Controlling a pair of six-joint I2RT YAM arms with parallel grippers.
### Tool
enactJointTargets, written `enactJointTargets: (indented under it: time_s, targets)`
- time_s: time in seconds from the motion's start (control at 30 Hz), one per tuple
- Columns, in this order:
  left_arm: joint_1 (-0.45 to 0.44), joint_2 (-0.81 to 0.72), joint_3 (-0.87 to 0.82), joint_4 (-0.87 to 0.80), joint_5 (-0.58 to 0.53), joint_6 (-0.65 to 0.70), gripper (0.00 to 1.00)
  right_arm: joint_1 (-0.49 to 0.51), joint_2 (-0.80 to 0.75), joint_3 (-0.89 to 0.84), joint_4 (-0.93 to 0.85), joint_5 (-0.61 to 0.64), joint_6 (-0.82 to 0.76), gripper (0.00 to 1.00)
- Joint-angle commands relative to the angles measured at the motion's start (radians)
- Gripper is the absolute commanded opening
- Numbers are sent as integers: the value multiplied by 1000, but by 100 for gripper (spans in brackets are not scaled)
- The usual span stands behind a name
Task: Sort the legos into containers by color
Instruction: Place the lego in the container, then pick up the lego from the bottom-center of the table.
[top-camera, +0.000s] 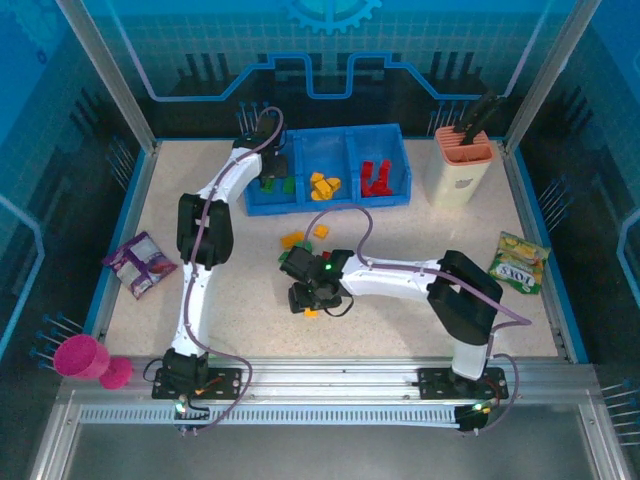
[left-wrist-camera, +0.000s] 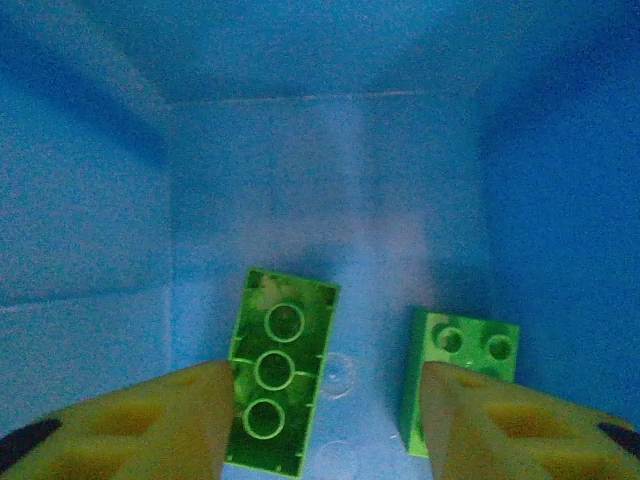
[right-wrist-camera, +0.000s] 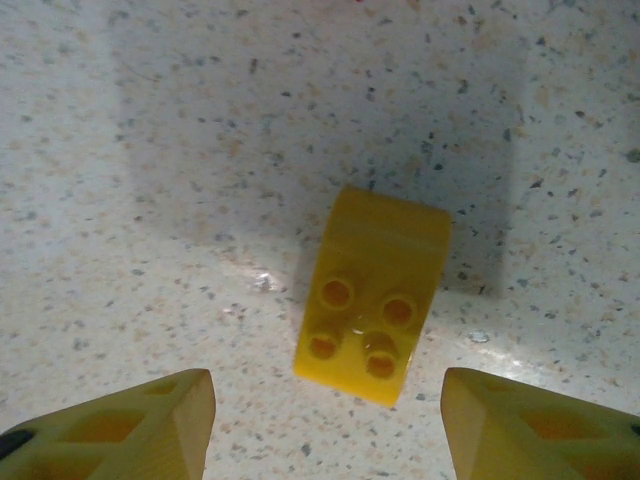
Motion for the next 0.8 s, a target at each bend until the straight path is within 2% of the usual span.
enactJointTargets:
  time_s: [0.0,0.17,0.3,0.4,0.47,0.57,0.63,0.77]
  targets:
    - [4,-2,39,3,32,11,54,13,35,47,-63,36,11,62]
    - [3,-62,34,-2,58,16,54,15,81,67,-73,43,-11,62]
    - [-2,-145,20,-10,77,21,55,14,110,64,-66,43,-32,57]
    - [-8,-219,9,-31,90,23,55,7,132,49,-25,24,-70,48]
    - [-15,-284,-8,-66,90,23,56,-3,145,35,11,12,-103,36]
    - [-23,-424,-119,-66,87,18,57,-12,116,12,44,13,-163,26]
    - [-25,-527,-219,-57,85,14,58,-20,69,6,30,11,-234,23]
    - [-24,-739,-446,-58,64,22,60,-62,-88,13,-112,60,-419,21]
